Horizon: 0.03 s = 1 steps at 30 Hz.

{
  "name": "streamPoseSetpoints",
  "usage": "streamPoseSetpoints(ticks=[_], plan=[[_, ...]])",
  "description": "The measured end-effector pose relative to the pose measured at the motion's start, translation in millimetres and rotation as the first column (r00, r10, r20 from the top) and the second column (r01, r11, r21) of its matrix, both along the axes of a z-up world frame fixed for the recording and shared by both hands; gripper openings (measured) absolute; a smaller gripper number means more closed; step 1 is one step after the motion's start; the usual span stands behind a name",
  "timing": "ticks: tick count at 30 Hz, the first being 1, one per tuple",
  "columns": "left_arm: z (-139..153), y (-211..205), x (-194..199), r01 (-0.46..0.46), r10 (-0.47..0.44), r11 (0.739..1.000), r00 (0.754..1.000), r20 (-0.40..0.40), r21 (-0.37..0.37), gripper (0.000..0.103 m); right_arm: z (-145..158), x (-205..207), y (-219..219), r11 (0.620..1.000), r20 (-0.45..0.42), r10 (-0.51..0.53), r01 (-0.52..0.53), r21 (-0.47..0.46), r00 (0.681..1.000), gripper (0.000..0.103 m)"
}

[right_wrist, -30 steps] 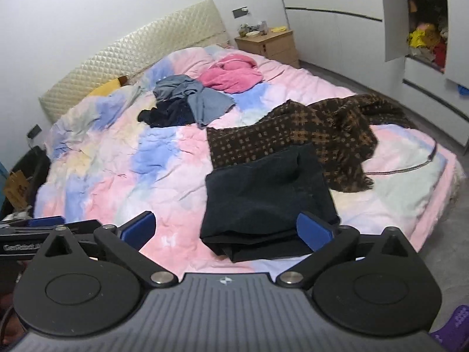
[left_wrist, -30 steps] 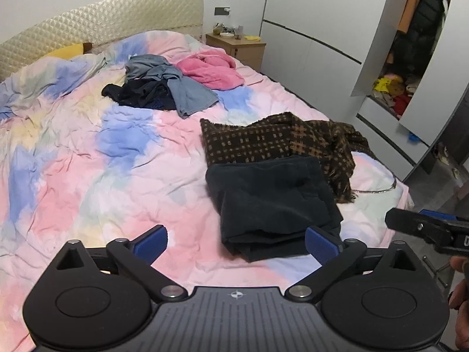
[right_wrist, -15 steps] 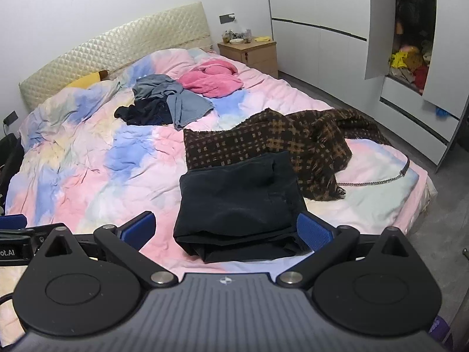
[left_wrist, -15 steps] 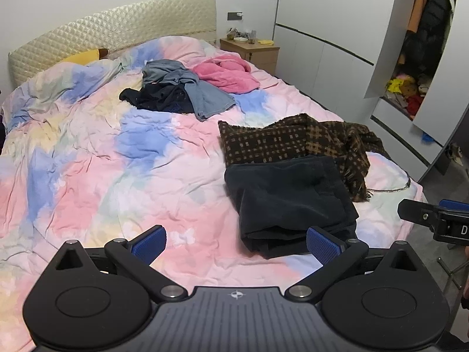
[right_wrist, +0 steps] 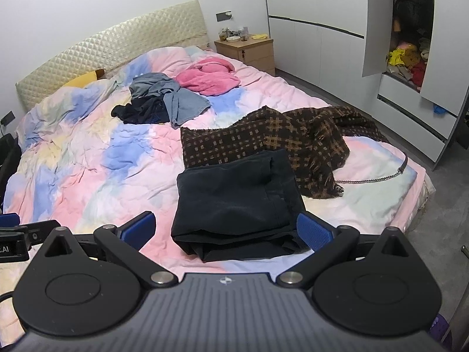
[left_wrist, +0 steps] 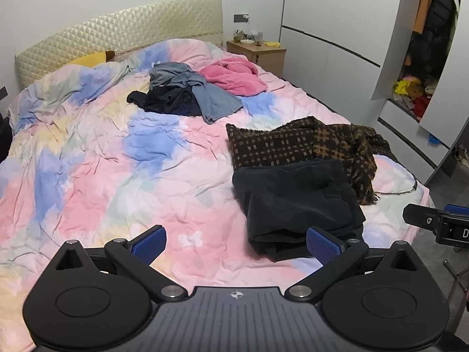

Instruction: Fold clothes

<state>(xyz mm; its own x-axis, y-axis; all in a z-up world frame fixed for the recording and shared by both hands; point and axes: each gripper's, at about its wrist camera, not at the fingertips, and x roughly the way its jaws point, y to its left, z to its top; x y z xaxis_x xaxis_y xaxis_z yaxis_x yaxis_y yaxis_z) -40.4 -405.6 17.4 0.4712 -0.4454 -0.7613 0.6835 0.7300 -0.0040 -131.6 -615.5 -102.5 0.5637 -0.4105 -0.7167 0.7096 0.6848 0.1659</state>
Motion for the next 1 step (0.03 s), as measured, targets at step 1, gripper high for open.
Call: streamPoseSetpoints(ticks=[1], plan=[[0.7,0.2,-0.4,0.001,-0.001,1.000,1.000,0.001,-0.001,0.103,-0.3,0.4,-0.7,1.000,-0.001,-0.001,0.001,0.002,1.000,0.103]])
